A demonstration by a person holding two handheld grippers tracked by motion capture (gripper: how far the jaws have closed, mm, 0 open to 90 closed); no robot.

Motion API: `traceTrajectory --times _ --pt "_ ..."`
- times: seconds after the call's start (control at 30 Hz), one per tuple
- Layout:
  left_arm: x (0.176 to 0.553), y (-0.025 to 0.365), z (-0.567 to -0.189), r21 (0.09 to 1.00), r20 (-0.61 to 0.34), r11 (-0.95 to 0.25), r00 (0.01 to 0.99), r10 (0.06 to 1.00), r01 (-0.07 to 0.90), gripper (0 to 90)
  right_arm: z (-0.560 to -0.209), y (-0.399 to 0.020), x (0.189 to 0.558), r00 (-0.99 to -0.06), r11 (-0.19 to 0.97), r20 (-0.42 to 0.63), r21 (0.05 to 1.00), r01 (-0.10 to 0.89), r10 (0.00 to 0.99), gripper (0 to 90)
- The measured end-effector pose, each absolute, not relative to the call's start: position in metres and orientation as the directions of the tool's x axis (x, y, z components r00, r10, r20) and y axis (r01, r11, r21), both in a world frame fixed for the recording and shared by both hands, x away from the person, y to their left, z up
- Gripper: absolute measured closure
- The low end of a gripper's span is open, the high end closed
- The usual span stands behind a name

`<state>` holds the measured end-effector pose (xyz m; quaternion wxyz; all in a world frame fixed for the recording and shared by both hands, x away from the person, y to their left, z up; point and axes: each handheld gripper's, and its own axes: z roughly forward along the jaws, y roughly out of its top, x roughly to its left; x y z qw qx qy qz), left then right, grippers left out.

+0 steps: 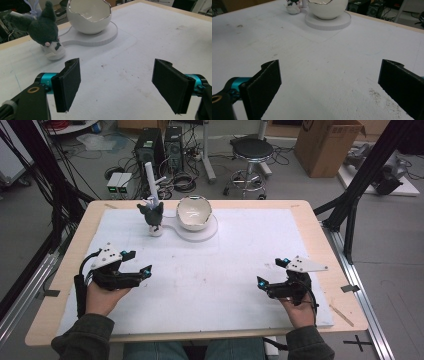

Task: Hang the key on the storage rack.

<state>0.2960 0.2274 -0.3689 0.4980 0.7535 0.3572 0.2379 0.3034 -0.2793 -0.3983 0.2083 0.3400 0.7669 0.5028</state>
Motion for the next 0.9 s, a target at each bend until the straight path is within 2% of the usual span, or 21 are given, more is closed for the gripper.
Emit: traceTrajectory --times 0.9 --pt "0.270 0.237 -0.384 0.921 0.007 -0.248 0.622 0.783 0.302 19.8 -0.402 -0.278 0.305 -0.679 0.273 0.024 0.905 0.327 0.734 3.9"
